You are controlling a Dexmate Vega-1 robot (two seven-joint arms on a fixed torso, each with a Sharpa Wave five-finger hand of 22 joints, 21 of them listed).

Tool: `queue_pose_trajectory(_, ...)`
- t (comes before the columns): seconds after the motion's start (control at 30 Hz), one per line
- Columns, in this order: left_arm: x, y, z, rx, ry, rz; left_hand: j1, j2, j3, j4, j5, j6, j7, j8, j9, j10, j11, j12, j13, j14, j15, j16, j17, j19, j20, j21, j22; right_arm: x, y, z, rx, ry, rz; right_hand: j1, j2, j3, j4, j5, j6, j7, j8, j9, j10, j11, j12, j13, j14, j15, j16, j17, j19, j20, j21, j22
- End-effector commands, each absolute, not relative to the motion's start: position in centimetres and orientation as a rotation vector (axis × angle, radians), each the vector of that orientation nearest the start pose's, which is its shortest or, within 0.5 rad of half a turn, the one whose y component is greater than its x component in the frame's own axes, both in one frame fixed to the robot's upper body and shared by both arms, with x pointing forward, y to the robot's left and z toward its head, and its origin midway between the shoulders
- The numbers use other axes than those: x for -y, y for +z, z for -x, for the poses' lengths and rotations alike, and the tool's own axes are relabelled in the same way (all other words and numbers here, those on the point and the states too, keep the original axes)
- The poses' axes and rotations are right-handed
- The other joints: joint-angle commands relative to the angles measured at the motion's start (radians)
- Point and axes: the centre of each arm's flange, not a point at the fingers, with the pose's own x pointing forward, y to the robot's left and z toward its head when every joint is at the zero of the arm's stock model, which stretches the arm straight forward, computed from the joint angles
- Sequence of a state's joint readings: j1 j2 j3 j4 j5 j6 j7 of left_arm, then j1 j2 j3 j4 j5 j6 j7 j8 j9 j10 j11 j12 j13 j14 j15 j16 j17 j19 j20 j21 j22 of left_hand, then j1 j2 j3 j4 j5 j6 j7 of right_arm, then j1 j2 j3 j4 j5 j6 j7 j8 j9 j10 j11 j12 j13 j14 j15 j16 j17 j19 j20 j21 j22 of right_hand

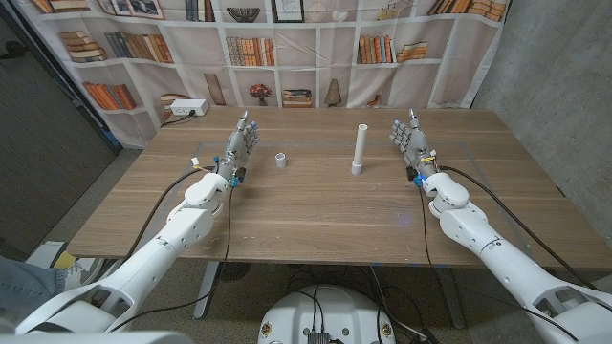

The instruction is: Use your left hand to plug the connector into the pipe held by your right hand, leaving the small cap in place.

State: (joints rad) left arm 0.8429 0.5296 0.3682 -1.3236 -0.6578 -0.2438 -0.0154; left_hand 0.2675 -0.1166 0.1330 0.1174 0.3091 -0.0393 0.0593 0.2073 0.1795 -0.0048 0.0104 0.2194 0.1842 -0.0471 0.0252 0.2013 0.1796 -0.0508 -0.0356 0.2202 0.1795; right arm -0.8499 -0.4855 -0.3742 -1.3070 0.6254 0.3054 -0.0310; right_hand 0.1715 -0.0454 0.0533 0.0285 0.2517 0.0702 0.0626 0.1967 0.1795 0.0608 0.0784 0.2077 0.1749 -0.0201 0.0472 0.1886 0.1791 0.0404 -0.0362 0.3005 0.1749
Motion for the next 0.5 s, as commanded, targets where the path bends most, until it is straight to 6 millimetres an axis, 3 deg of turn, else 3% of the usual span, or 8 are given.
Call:
queue_pose_trajectory(0.03,-29.8,-2.8,-64.8,0.533,-0.204,0.009,0.009,0.001,0.004,-0.003,0.005,0.002,0.008,0.004,0.004,0.003,0.006,0.006,0.003,0.0,-0.006,0.008,0.005,-0.003,-0.042,0.006,0.005,26.6,-4.1,-64.0,0.639,0.089,-0.065,0.044,-0.001,0.006,-0.021,0.004,0.03,-0.005,0.007,0.003,0.062,-0.015,0.02,0.004,0.066,-0.022,0.017,0.0,0.08,-0.035,0.013,0.002)
queue_pose_trajectory(0.17,-29.9,-2.8,-64.6,0.535,-0.22,0.0,0.012,0.003,0.005,-0.005,0.006,0.002,0.008,0.004,0.004,0.004,0.005,0.006,0.003,0.001,-0.005,0.007,0.005,-0.002,-0.041,0.005,0.005,26.3,-4.4,-63.4,0.657,0.07,-0.047,0.079,-0.005,0.01,-0.043,0.003,0.05,0.007,0.012,0.004,0.091,-0.019,0.025,0.004,0.099,-0.025,0.019,-0.001,0.124,-0.039,0.015,0.001)
queue_pose_trajectory(0.5,-30.4,-1.7,-63.2,0.544,-0.247,-0.052,0.034,0.01,0.01,-0.016,0.008,0.002,0.009,0.002,0.004,0.005,0.007,0.004,0.003,0.006,-0.003,0.005,0.004,-0.001,-0.035,0.003,0.004,25.6,-5.4,-62.0,0.682,0.051,0.039,0.123,-0.021,0.012,-0.072,0.005,0.058,0.006,0.013,0.004,0.099,-0.025,0.022,0.004,0.105,-0.03,0.012,-0.001,0.127,-0.044,0.002,0.0)
